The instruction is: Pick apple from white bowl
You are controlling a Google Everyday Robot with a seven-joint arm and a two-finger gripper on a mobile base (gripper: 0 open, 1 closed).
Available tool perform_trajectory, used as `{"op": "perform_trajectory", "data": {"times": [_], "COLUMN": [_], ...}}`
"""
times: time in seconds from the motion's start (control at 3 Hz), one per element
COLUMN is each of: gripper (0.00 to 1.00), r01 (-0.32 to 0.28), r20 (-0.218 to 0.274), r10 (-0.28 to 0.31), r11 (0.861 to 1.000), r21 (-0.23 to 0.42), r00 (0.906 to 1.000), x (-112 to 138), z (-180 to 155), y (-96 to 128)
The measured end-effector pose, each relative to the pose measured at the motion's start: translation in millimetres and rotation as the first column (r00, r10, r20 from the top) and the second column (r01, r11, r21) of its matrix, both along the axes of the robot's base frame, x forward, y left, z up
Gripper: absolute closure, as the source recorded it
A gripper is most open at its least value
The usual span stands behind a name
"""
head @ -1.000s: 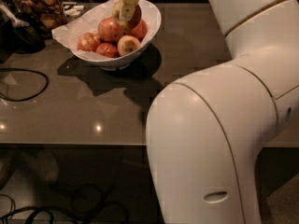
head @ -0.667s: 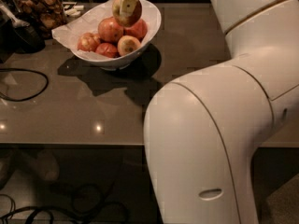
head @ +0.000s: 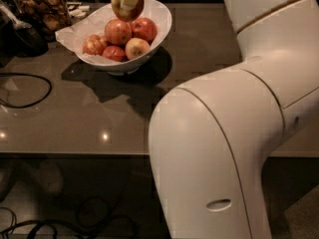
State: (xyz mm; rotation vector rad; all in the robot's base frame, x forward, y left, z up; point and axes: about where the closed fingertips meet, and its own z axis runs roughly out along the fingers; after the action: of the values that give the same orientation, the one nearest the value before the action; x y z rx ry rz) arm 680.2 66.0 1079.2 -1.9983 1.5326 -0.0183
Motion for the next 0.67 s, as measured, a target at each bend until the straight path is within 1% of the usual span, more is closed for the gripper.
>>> {"op": "perform_trajectory", "data": {"times": [0.33, 0.67], "gripper": [1.0, 1.0], "r01": [-0.085, -0.187], "r20": [0.022, 0.068], "r10": [0.085, 0.183], "r11": [0.996, 0.981], "r21": [0.015, 0.049], "r00": [0.9962, 0.9807], "x": [-11.4, -28.7], "z": [10.5, 31.6], "y": [16.4, 34.4]}}
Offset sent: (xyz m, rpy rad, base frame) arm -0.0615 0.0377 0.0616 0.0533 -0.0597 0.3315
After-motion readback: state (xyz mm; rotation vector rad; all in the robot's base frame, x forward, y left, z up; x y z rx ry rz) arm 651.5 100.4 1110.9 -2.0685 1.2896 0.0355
